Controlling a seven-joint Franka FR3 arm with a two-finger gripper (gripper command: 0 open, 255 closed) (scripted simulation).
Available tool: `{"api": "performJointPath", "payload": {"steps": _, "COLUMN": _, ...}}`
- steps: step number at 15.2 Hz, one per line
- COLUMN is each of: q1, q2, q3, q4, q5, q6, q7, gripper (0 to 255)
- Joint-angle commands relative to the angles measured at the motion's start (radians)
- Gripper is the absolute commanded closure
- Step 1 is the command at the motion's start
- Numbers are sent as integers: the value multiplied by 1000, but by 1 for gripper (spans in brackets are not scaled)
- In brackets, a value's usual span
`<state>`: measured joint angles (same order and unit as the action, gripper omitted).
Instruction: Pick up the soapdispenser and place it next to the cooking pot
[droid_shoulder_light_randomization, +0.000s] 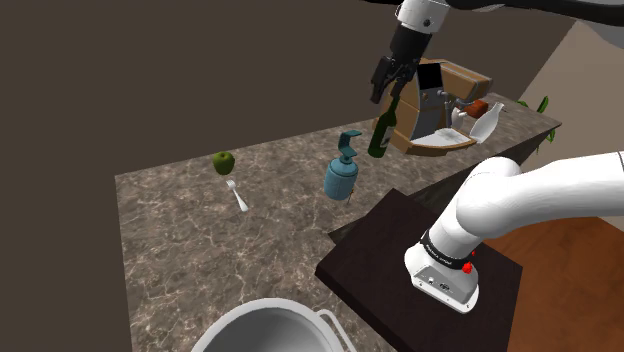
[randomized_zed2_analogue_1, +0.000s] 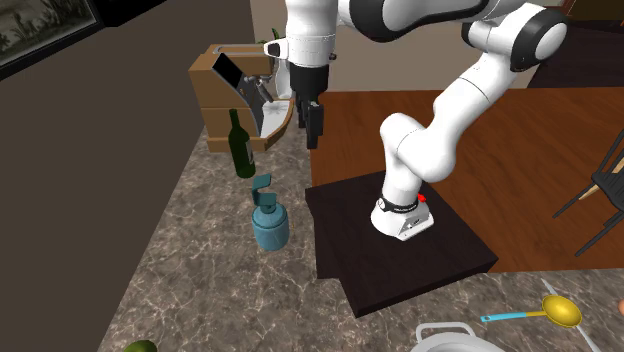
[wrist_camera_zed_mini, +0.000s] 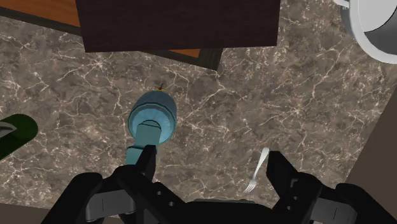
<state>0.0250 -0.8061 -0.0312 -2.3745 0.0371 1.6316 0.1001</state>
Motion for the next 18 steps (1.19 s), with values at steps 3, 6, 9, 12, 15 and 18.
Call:
{"api": "performJointPath", "payload": {"steps": 3, "q1": -12, "q2": -19, "q3": -2, "q4": -81, "q5": -13, "q6": 85, "q7": 2, "gripper": 0}}
{"api": "performJointPath", "payload": {"steps": 6, "q1": -31, "q2": -35, "q3": -6, "q4": -194, "q5": -34, "q6": 217, "q7": 6, "gripper": 0}}
{"api": "performJointPath", "payload": {"steps": 9, "q1": -52, "q2": -30, "q3": -12, "q4": -295, "q5": -55, "q6": 358, "q7": 11, "gripper": 0}}
{"api": "performJointPath", "payload": {"steps": 12, "q1": -76, "q2": -3, "q3": -19, "q4": -384, "q5": -78, "q6": 510, "q7": 17, "gripper": 0}}
{"api": "performJointPath", "payload": {"steps": 15, "q1": -103, "q2": 53, "q3": -27, "q4": -457, "q5": -103, "q6": 675, "q7": 25, "gripper": 0}}
{"api": "performJointPath", "payload": {"steps": 18, "q1": -134, "q2": 142, "q3": -34, "q4": -512, "q5": -131, "q6": 855, "q7": 36, "gripper": 0}}
